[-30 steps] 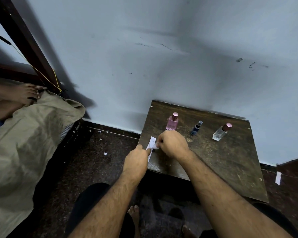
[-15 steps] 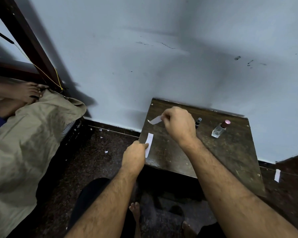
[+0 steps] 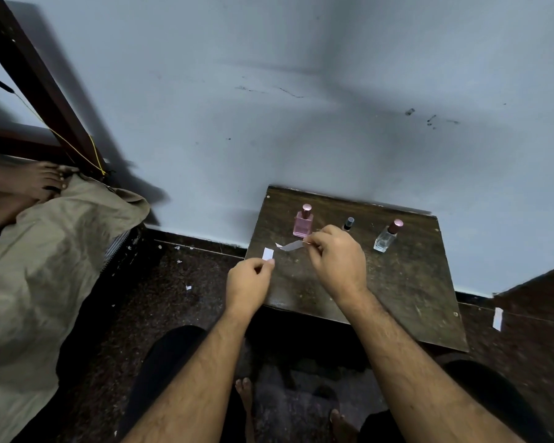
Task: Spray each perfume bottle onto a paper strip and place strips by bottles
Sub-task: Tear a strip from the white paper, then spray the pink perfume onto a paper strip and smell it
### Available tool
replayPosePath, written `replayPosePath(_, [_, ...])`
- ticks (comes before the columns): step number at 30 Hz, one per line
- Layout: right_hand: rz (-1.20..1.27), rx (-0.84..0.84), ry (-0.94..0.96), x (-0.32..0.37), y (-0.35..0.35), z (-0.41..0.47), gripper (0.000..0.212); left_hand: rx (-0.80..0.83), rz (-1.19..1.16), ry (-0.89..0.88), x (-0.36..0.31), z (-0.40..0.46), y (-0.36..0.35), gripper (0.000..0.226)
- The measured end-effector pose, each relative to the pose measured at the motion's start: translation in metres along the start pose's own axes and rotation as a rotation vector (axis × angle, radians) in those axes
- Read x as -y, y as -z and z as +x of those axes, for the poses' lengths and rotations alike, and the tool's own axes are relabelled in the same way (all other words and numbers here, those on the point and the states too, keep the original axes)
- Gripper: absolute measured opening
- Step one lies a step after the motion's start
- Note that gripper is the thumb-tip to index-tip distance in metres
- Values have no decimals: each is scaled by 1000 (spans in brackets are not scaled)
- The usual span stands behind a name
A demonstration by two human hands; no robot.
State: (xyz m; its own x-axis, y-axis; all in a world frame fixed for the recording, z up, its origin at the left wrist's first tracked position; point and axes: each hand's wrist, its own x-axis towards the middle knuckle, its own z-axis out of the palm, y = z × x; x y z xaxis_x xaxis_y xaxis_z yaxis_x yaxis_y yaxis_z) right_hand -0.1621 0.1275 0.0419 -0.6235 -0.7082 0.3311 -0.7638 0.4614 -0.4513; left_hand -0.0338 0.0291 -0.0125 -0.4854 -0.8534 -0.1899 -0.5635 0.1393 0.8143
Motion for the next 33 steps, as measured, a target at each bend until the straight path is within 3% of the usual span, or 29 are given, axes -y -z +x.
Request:
replayPosePath(3, [3,-37,55,-6,2,-13,4,122,-573,300,-19,-10,-10,44])
replayPosePath(5, [-5,-37,108,-12,2,-21,6,172,-694,387,-26,-13,-17,49])
replayPosePath(7, [0,-44,163,-18,2,-28,6,173,-763,401,-29,-13,-21,41])
replayPosePath(12, [34,-47,265,-32,2,-41,12,161,-826,386,-32,-11,-31,20])
replayPosePath(29, [33,-2,283,-35,-16,-52,2,-63,-904,410,-16,8,-29,19])
replayPosePath(33, [76,-8,190,-37,-15,-46,3,-92,-877,393,-9,14,-23,17])
